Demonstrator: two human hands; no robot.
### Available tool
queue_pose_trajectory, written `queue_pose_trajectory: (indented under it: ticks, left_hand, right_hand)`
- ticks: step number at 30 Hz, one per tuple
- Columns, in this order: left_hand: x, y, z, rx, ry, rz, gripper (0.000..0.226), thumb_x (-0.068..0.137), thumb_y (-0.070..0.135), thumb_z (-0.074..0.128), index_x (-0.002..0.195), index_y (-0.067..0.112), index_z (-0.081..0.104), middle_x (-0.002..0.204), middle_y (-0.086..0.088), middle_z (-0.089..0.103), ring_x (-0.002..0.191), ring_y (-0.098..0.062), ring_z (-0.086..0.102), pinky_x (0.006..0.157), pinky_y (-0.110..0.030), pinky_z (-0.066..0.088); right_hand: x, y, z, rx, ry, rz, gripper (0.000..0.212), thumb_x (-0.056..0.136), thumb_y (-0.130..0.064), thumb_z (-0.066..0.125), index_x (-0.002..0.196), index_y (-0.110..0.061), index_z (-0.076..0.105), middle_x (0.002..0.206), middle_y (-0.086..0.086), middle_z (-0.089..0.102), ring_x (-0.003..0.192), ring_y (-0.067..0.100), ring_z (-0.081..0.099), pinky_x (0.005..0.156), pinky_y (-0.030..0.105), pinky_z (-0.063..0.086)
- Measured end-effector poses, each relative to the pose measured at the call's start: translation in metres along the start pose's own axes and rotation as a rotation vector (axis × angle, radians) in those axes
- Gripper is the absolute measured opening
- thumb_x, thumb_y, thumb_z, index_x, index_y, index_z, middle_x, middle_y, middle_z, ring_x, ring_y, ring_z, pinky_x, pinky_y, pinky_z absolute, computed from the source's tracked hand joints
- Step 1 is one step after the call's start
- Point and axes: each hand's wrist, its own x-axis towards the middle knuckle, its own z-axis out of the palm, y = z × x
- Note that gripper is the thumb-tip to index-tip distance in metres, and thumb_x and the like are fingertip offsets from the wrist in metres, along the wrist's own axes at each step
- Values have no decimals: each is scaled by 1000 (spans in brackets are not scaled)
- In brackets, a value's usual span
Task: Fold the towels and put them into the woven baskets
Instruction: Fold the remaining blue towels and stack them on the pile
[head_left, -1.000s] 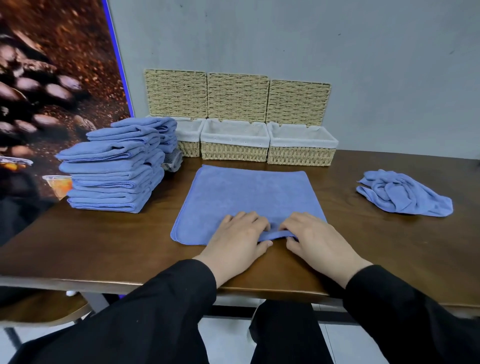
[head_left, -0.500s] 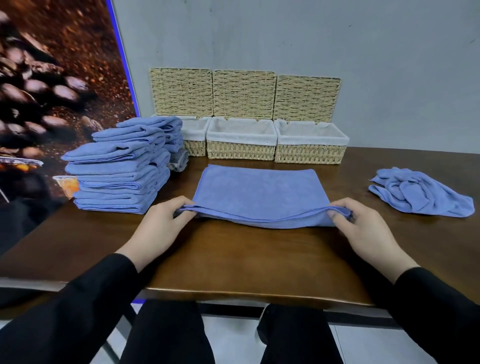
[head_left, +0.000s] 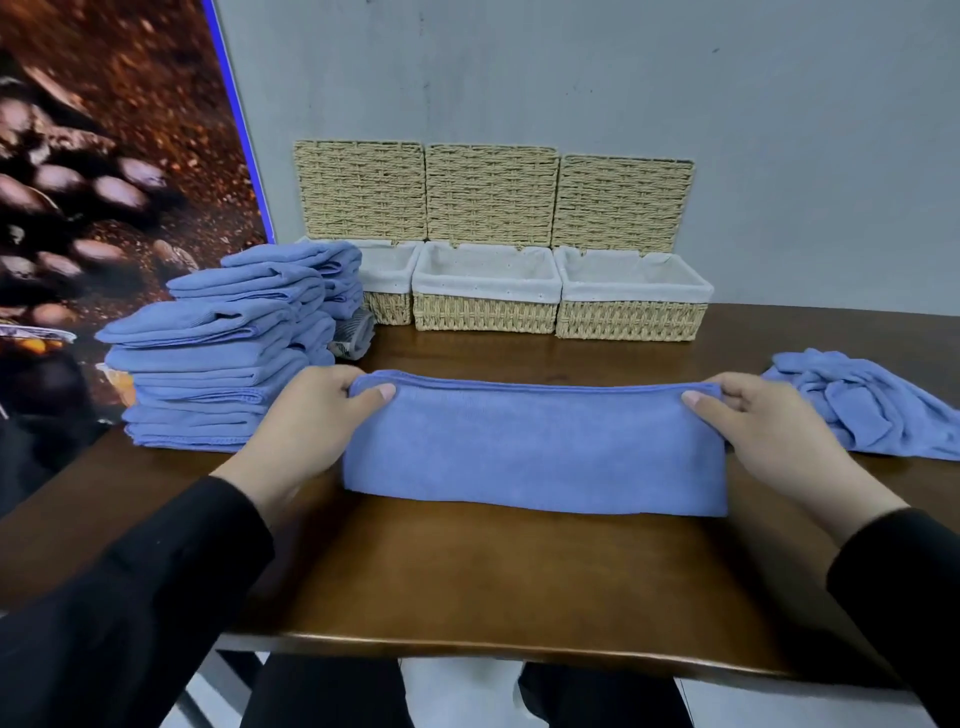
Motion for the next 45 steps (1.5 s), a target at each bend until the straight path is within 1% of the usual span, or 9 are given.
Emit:
queue_pose_trajectory:
  ticks: [3,6,14,18,25,31,35,39,45]
  left_hand:
    - [40,7,10,42,39,-9,38,96,33,67,71,8,53,67,-9,49,60,-22,46,56,-30,29]
    - [65,10,30,339,-18,-11,41,93,36,69,128,17,63,118,-9,63,109,-28,60,86,-37,50]
    - [44,18,89,485,-581,472,52,104,53,42,153,42,35,165,17,22,152,-5,16,125,-43,14]
    - [38,8,96,560,-596,446,57,103,61,29,157,47,19,166,22,2,153,1,-5,126,-37,-4]
    - [38,31,107,753,-427,284,59,103,62,24,156,37,29,165,7,23,152,-18,20,120,-52,19]
    - [40,43,92,929,-247,370,37,105,45,34,107,25,64,112,-2,55,108,-27,55,80,-39,35]
    - [55,20,76,613,-288,488,44,100,48,50,64,22,48,78,5,48,82,-20,52,70,-36,37]
    - [66,-17,81,360,-283,505,30,98,51,54,119,35,70,129,16,58,124,-8,49,105,-41,35]
    - [79,-14,88,391,-302,524,51,96,65,41,137,39,59,152,19,45,146,-3,31,120,-38,19]
  right_hand:
    - [38,-1,4,-74,46,64,35,98,-38,62,95,-4,66,85,26,66,65,21,53,61,32,37]
    - [60,-8,20,-307,-2,115,31,96,-46,62,115,-21,60,97,6,68,86,22,60,72,34,46]
    - [18,-24,88,-412,-267,-126,56,102,-54,43,151,-27,44,158,-10,40,145,10,36,118,28,26]
    - [23,-6,90,-491,-367,-167,64,102,-60,31,160,-32,26,168,-16,12,154,1,6,128,37,1]
    - [-2,-52,128,-406,-108,-365,53,97,-61,25,123,-40,67,131,-18,63,126,8,52,104,39,33]
    - [24,-43,131,-300,-124,-113,36,102,-56,37,107,-32,64,133,-13,59,136,10,46,120,55,18]
    - [42,-36,129,-278,-237,-143,27,99,-56,49,105,-29,52,144,-11,51,137,12,46,123,51,12]
    - [59,-28,118,-235,-351,-237,32,96,-55,55,122,-36,49,146,-20,46,138,3,42,126,41,10]
    - [69,-23,117,-227,-382,-312,68,91,-70,42,152,-43,34,159,-29,27,149,-8,17,127,47,12]
